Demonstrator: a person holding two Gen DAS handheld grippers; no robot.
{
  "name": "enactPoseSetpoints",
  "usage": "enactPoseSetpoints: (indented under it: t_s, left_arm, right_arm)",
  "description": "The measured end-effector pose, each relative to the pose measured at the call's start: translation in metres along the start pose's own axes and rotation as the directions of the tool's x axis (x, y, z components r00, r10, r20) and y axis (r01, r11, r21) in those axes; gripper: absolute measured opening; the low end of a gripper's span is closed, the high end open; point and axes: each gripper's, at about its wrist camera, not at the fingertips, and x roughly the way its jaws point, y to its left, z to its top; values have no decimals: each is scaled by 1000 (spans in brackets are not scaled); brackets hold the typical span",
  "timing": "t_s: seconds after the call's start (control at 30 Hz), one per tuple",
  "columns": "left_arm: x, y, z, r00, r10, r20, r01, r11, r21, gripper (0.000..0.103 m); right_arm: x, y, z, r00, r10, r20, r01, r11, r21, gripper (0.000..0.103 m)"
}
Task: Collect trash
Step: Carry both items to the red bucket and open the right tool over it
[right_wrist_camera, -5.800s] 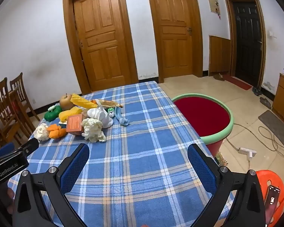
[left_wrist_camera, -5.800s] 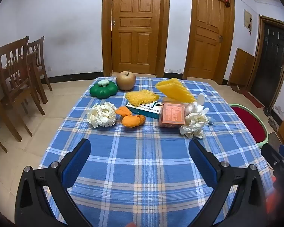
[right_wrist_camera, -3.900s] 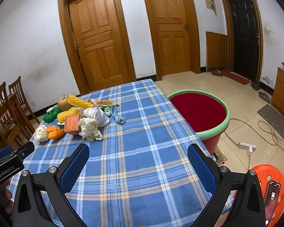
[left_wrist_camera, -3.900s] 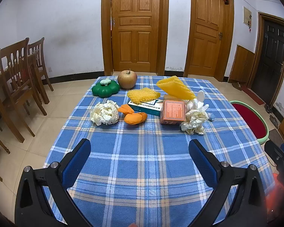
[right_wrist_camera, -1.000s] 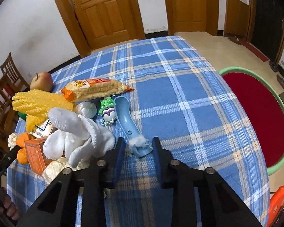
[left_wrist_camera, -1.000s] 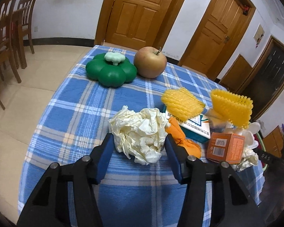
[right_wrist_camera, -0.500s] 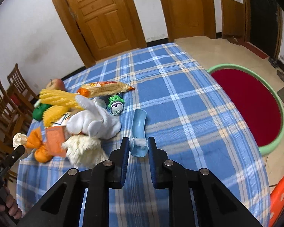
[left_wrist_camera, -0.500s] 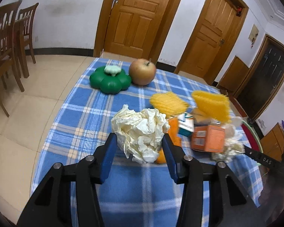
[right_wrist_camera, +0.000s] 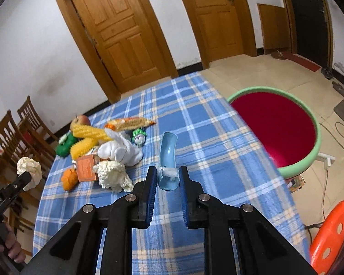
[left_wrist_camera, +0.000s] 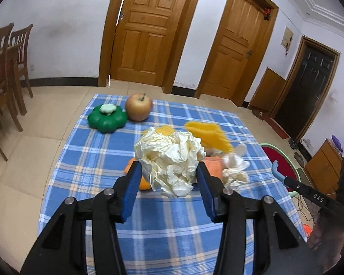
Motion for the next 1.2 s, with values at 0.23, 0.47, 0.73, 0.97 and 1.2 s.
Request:
enactPoseSetpoints:
  t_s: [0.23, 0.47, 0.73, 0.97, 1.2]
  left_arm:
    - [8, -48, 7, 998, -57, -19, 58, 996, 67, 49]
    - [38, -107, 15, 989, -128, -76, 137, 982, 131, 49]
    - [77, -167, 19, 968, -192, -163, 220, 959, 181, 49]
    - [107, -204, 16, 957, -197, -214, 246, 941, 233, 49]
    - [135, -230, 12, 947, -189, -261, 261, 924, 278, 49]
  right_arm:
    - [-19, -33, 9, 999, 18, 42, -21, 997, 70, 19]
    - [-15, -73, 15, 998, -16, 54, 8, 991, 132, 19]
    - [0, -126, 18, 995, -89, 36, 78, 967, 242, 19]
    - [20, -158, 23, 995, -99, 14, 91, 950, 300, 19]
    - [32, -170, 22, 994, -106, 0, 101, 946, 309, 23]
